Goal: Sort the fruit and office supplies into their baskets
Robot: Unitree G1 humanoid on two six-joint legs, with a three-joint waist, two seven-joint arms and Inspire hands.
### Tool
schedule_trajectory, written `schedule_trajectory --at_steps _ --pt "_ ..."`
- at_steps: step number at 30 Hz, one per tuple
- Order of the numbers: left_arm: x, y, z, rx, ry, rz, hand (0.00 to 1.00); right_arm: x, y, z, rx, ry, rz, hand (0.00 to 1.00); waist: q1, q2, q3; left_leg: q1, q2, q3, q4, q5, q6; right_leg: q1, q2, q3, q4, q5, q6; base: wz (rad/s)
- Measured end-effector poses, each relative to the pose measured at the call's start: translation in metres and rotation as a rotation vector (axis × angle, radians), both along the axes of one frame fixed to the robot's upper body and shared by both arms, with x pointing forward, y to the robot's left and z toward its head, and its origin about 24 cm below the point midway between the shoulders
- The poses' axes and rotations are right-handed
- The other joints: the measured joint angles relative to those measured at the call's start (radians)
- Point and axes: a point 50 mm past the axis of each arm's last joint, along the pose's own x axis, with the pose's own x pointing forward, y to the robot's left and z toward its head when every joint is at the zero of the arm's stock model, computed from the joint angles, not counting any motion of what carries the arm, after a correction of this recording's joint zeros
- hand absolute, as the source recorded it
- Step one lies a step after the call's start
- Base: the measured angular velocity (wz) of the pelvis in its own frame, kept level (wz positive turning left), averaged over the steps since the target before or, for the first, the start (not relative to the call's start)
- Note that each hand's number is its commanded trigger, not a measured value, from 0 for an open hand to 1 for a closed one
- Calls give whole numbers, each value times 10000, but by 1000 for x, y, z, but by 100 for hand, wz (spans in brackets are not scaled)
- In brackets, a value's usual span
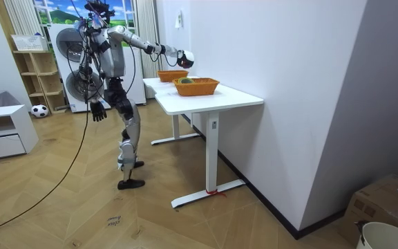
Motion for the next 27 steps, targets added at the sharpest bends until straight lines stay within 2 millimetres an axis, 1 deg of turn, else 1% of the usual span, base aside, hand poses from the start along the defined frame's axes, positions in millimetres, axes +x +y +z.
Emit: schedule_trajectory --at_steps 3,5,6,9,15,17,20,22,24,25,27 --pt "-2 0 0 -21 112 60 0 1 1 6 45 -256 32 100 -78 15 5 171 -15 0 -100 -14 5 156 -14 7 -5 -10 17 0" --pt "-4 0 0 -7 103 244 0 2 1 15 199 -587 7 100 -182 46 -2 219 -14 -20 -156 -13 4 210 -15 15 4 -12 18 2" --pt "-7 1 0 10 123 363 0 3 3 20 272 -768 68 100 -239 90 25 289 -21 -39 -184 -13 4 299 -17 7 8 -11 18 0" --pt "-17 3 3 109 215 535 0 1 8 25 241 -1171 218 100 -260 141 39 632 -29 -30 -350 -18 2 562 -41 6 2 -11 21 0" --pt "-34 -2 2 2 674 734 0 1 13 28 168 -1290 259 100 -223 166 52 953 -26 -96 -431 -36 -26 877 -37 -57 1 -41 69 4" --pt "-40 -4 2 -51 843 804 0 1 14 28 124 -1292 199 100 -203 154 45 967 -29 -134 -421 -36 -29 932 -38 -182 0 -43 72 6" --pt "-43 -3 2 -65 940 840 0 0 17 25 78 -1274 278 100 -89 153 49 1035 -35 -143 -408 -35 -30 1028 -40 -250 -8 -43 72 3" --pt "-43 -2 3 -108 892 917 0 -2 18 22 105 -1215 347 100 49 96 42 1049 -37 -160 -423 -33 -33 1050 -40 -302 -35 -51 82 0" --pt "-46 -1 3 -151 919 1051 0 -4 22 18 131 -1135 534 100 182 -39 80 1030 -63 -225 -436 -17 -56 1114 -14 -368 -174 -51 80 5" --pt "-46 0 3 -178 926 1071 0 -4 22 16 97 -1083 553 100 238 -68 90 1030 -63 -233 -436 -15 -59 1117 -15 -413 -175 -51 80 8" --pt "-47 1 4 -221 946 1123 0 -5 25 11 -39 -879 629 100 356 -165 111 1011 -143 -438 -364 -13 -67 1207 -5 -579 -240 -58 85 23"
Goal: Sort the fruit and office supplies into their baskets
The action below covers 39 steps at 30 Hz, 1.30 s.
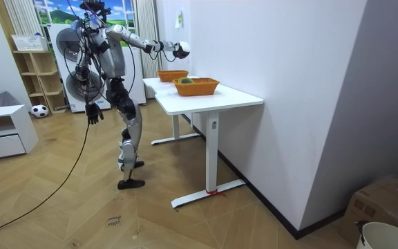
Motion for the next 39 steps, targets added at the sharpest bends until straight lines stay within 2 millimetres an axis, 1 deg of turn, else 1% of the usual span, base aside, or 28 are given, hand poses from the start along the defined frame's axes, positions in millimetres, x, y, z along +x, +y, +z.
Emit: schedule_trajectory --at_steps 1,2,3,5,7,8,11,12,14,17,21,24,25,26,28,29,30,31,32,33,34,35,36,38,39 --pt "-1 0 0 -13 27 5 0 0 0 -1 -30 53 15 100 31 -6 3 -15 -38 -46 29 -1 1 12 3 -61 -67 -8 5 27" --pt "-2 0 0 -32 82 1 0 -1 1 -3 -76 130 38 100 201 -10 -1 -33 -75 -81 80 -5 9 45 0 -81 -93 -26 14 14" --pt "-2 1 0 -38 101 -13 0 -1 1 -4 -88 150 47 100 241 -24 -4 -44 -85 -92 118 -7 13 60 1 -103 -97 -30 20 15" --pt "-5 2 1 -99 322 -159 0 -1 3 -7 -167 252 115 100 419 -47 25 -74 -202 -288 239 -33 37 185 -5 -244 -131 -58 62 25" --pt "-8 2 2 -75 432 -299 0 -3 2 -11 -239 380 101 100 573 -64 13 -91 -264 -362 305 -54 66 230 -23 -288 -130 -79 95 23" --pt "-9 2 3 -65 449 -359 0 -3 2 -12 -249 425 109 100 612 -59 17 -176 -314 -474 411 -79 68 242 -14 -389 -127 -89 111 27" --pt "-12 2 4 -141 597 -398 0 -3 3 -15 -189 516 110 100 817 -19 56 -202 -389 -586 459 -83 74 271 -22 -404 -118 -104 132 15" --pt "-14 2 4 -127 728 -513 0 -3 6 -17 -158 548 155 100 828 -22 64 -199 -420 -620 465 -84 77 309 -24 -415 -141 -113 144 13" --pt "-16 2 4 -78 901 -657 0 -2 11 -21 -34 606 262 100 840 -50 53 -198 -450 -647 475 -87 81 370 -2 -423 -255 -118 147 7" --pt "-16 2 4 -122 908 -657 0 -1 19 -25 163 655 415 100 848 -67 56 -181 -482 -702 517 -88 83 416 4 -423 -258 -119 150 4" --pt "-16 2 4 -121 906 -658 0 -2 20 -26 181 669 369 100 845 -52 66 -165 -550 -830 537 -96 93 490 -5 -511 -258 -128 165 10" --pt "-16 2 4 -111 878 -669 0 -2 19 -27 201 598 192 100 916 -56 67 -188 -556 -854 517 -101 95 481 -5 -501 -248 -137 179 4" --pt "-15 2 4 -86 845 -683 0 -3 18 -27 235 564 74 100 1005 -67 68 -203 -556 -854 512 -101 95 460 -8 -502 -248 -140 181 0" --pt "-14 3 5 -45 807 -709 0 -3 18 -29 280 568 -27 100 1062 -95 70 -249 -555 -854 517 -100 95 410 -8 -499 -243 -142 181 0" --pt "-11 5 6 23 759 -808 0 -4 20 -31 156 633 -20 100 1092 -203 21 -393 -548 -882 540 -97 90 286 6 -537 -218 -144 174 5" --pt "-10 7 7 79 759 -908 0 -4 23 -35 62 774 86 100 1100 -275 27 -480 -549 -910 562 -97 88 206 11 -567 -177 -144 173 9" --pt "-9 8 8 101 734 -934 0 -5 24 -37 22 838 147 98 1100 -295 26 -511 -549 -928 582 -97 88 169 14 -577 -140 -143 173 11" --pt "-8 9 8 135 677 -981 0 -5 27 -40 25 947 230 89 1096 -304 80 -529 -552 -980 609 -100 85 141 14 -572 -54 -139 173 12" --pt "-7 11 9 195 614 -1036 0 -6 27 -42 41 1024 246 60 1096 -326 91 -605 -575 -1029 654 -115 83 98 23 -557 -54 -138 174 12" --pt "-6 11 10 239 563 -1069 0 -6 27 -42 46 1022 232 11 1102 -332 85 -695 -576 -1045 707 -133 79 39 39 -559 -43 -138 173 5" --pt "-3 13 10 364 469 -1116 0 -6 27 -41 41 985 215 2 1208 -373 81 -783 -558 -1046 751 -143 69 -46 61 -535 -31 -134 168 0" --pt "-1 15 11 488 406 -1151 0 -6 26 -42 42 1007 207 0 1300 -367 98 -865 -552 -1046 780 -146 64 -121 72 -521 -26 -132 164 -3" --pt "1 16 11 518 372 -1169 0 -6 26 -42 42 1011 202 0 1326 -382 93 -889 -548 -1045 787 -143 61 -151 74 -518 -18 -128 158 0" --pt "3 18 12 566 255 -1204 0 -6 25 -43 130 1025 165 0 1355 -324 139 -962 -547 -1064 891 -165 61 -183 77 -560 54 -127 155 6" --pt "3 19 13 590 213 -1215 0 -6 25 -43 275 1037 138 0 1372 -326 140 -1032 -550 -1092 919 -189 22 -245 77 -571 99 -127 155 5"
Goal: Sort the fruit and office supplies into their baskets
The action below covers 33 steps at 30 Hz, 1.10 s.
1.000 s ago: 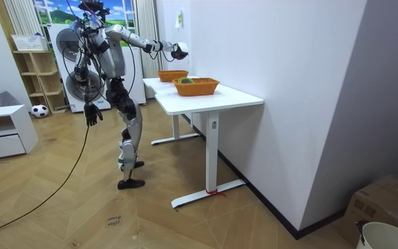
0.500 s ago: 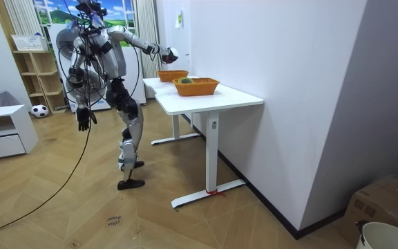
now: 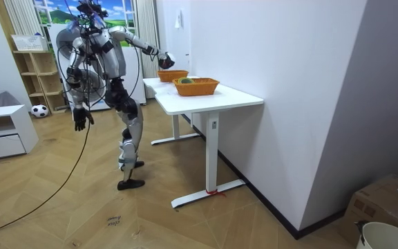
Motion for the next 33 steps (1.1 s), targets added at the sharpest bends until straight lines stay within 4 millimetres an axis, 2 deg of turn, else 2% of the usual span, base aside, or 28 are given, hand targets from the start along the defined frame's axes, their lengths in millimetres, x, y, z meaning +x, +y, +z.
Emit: schedule_trajectory --at_steps 7,14,16,18,21,24,27,30,33 --pt "2 1 1 295 -137 -127 0 -1 -6 -4 85 83 -237 0 104 -27 6 -323 -8 -62 60 56 -30 -296 27 10 21 14 -23 2" --pt "4 -2 -1 324 -316 39 0 -1 -10 -6 43 198 -360 0 202 58 69 -713 87 -57 256 39 -51 -680 101 61 197 22 -41 -2" --pt "4 -2 -1 343 -326 43 0 -1 -10 -6 45 196 -354 0 232 114 110 -715 88 -38 261 38 -51 -687 98 85 196 27 -51 -5" --pt "4 -2 -2 347 -270 54 0 0 -9 -5 96 162 -261 0 238 60 66 -768 119 28 256 37 -50 -789 96 163 194 13 -77 -10" --pt "5 -1 -3 367 -152 69 0 0 -9 -4 114 139 -263 0 199 77 63 -763 114 43 250 47 -62 -794 97 207 173 12 -83 -4" --pt "10 -2 -4 338 -251 61 0 1 -9 -2 108 66 -256 0 201 94 61 -633 172 196 150 77 -7 -780 82 462 165 23 -101 -16" --pt "13 -2 -4 325 -322 49 0 3 -4 6 222 -240 -84 0 -68 121 51 -524 199 255 84 77 -5 -725 69 509 168 30 -112 -9" --pt "13 -6 -6 224 -359 164 0 6 0 28 598 -1103 94 0 -596 156 21 -393 224 379 -21 87 3 -700 51 765 164 40 -124 -10" --pt "14 -11 -9 121 -448 287 0 6 -9 39 531 -1417 -95 0 -664 171 -12 -96 321 751 -231 90 59 -606 -44 939 157 42 -125 -31"
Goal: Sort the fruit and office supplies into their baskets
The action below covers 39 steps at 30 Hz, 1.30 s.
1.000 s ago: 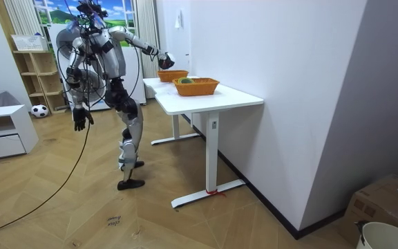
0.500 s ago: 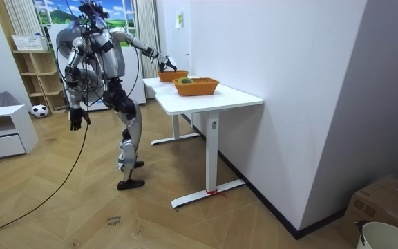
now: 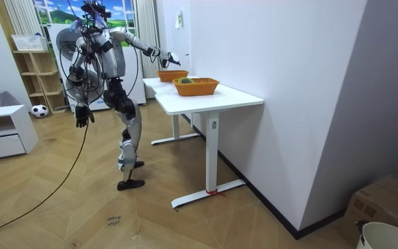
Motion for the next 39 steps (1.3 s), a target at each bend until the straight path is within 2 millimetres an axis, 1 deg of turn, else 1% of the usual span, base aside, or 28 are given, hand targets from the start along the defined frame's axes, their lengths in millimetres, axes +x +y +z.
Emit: schedule_trajectory --at_steps 1,2,3,4,5,6,8,9,11,12,14,16,18,19,20,22,24,25,26,28,30,33,34,35,36,37,38,39 --pt "0 -3 -2 -85 -79 139 0 0 -5 7 -13 -229 -96 0 -124 -1 -13 144 10 103 -127 19 20 42 -40 87 -2 1 1 -24" --pt "1 -6 -3 -167 -124 166 0 -1 -9 16 67 -566 -188 0 -442 17 -22 213 5 108 -149 27 27 107 -46 89 -10 4 6 -12" --pt "1 -7 -4 -205 -133 181 0 -1 -10 22 123 -774 -211 0 -601 38 -33 226 7 116 -152 27 27 115 -45 103 -14 4 7 -7" --pt "2 -10 -5 -287 -161 204 0 -2 -13 33 186 -1185 -250 0 -804 108 -50 292 42 209 -187 26 28 114 -41 240 -12 7 3 -30" --pt "4 -12 -6 -358 -205 211 0 -3 -15 41 192 -1483 -288 0 -970 143 -126 412 104 389 -282 29 34 130 -53 376 -19 31 -17 -37" --pt "5 -12 -6 -377 -226 212 0 -3 -15 44 205 -1618 -317 0 -1079 210 -143 483 136 444 -331 31 36 157 -56 381 -19 53 -11 -40" --pt "10 -11 -5 -356 -446 310 0 -5 -16 57 402 -2184 -393 0 -1547 333 -238 701 229 699 -521 42 44 196 -86 412 -11 59 -12 -31" --pt "12 -11 -5 -361 -502 329 0 -6 -16 60 454 -2341 -412 0 -1684 364 -235 773 246 770 -565 43 45 235 -91 508 -7 60 -13 -36" --pt "14 -12 -5 -474 -599 339 0 -8 -17 71 347 -2793 -432 0 -2139 467 -246 1105 367 1147 -784 43 55 278 -102 909 -7 61 -16 -49" --pt "16 -11 -4 -487 -720 355 0 -11 -16 80 -25 -3079 -349 0 -2422 489 -259 1177 396 1234 -874 45 55 274 -119 912 -1 61 -16 -36" --pt "21 -9 -3 -464 -943 342 0 -16 -20 96 -786 -3607 -365 0 -2785 520 -261 1245 440 1372 -943 46 57 305 -138 924 13 65 -23 -22" --pt "26 -8 -2 -442 -1104 345 0 -20 -29 107 -865 -3968 -696 0 -2953 533 -257 1436 528 1660 -1049 21 77 320 -159 935 12 88 -49 -39" --pt "35 -9 -1 -553 -1410 253 0 -25 -39 117 -728 -4332 -1012 0 -3282 538 -256 1504 546 1791 -1097 7 98 314 -197 933 14 92 -47 -25" --pt "41 -9 0 -550 -1600 190 0 -29 -43 127 -674 -4731 -1210 0 -3562 556 -244 1484 555 1845 -1098 0 106 263 -206 947 11 104 -33 -20" --pt "47 -8 2 -502 -1844 120 0 -33 -46 135 -613 -5094 -1347 0 -3700 585 -251 1487 614 2030 -1103 -26 120 182 -199 1050 12 134 -36 -31" --pt "52 -7 4 -421 -2116 -3 0 -39 -48 146 -613 -5574 -1418 0 -3815 631 -280 1583 704 2348 -1250 -56 131 86 -196 1192 12 188 -36 -54" --pt "52 -6 5 -288 -2164 -14 0 -45 -50 156 -591 -6047 -1605 0 -4054 663 -292 1910 785 2771 -1463 -57 137 129 -210 1390 2 242 -18 -58" --pt "52 -6 5 -258 -2180 -3 0 -46 -51 157 -572 -6134 -1683 0 -4103 666 -292 1997 797 2831 -1521 -59 141 154 -212 1395 2 246 -16 -39" --pt "52 -7 5 -254 -2235 9 0 -47 -54 160 -538 -6296 -1887 0 -4292 665 -295 2124 823 2945 -1570 -64 146 196 -208 1426 1 265 -13 -22" --pt "52 -8 4 -298 -2261 25 0 -50 -58 163 -266 -6510 -2127 0 -4531 669 -290 2338 878 3195 -1694 -77 150 259 -204 1482 -14 273 -10 -30" --pt "58 -8 4 -353 -2424 69 0 -55 -71 166 320 -6788 -2680 0 -4881 697 -283 2437 920 3357 -1729 -137 144 277 -173 1684 -36 273 -10 -25" --pt "61 -8 3 -366 -2453 95 0 -68 -92 165 466 -6915 -3625 0 -4947 728 -311 2443 940 3510 -1859 -156 140 148 -153 1867 -30 277 -17 -23" --pt "61 -8 3 -363 -2468 113 0 -74 -102 160 679 -6867 -4006 0 -4960 720 -321 2556 977 3699 -1887 -151 135 141 -138 2006 -34 288 -30 -33" --pt "61 -8 4 -297 -2499 202 0 -80 -111 153 876 -6769 -4449 0 -5049 717 -332 2650 1015 3806 -1915 -157 126 166 -119 2015 -28 300 -39 -33" --pt "59 -7 4 -249 -2478 242 0 -82 -114 150 986 -6732 -4650 0 -5111 714 -333 2691 1025 3839 -1942 -159 122 175 -114 2025 -25 300 -39 -21" --pt "55 -7 3 -207 -2381 281 0 -87 -121 145 1171 -6706 -5027 0 -5226 715 -332 2726 1039 3881 -1969 -163 116 174 -105 2047 -24 300 -39 -13" --pt "55 -7 3 -160 -2399 292 0 -93 -128 141 1281 -6688 -5481 0 -5443 714 -329 2728 1056 3925 -1980 -165 113 158 -100 2054 -25 301 -39 -10" --pt "55 -7 4 -127 -2478 458 0 -100 -137 134 1448 -6602 -5979 0 -5555 695 -321 2730 1073 3947 -1982 -174 102 158 -85 2092 -30 303 -42 -6"
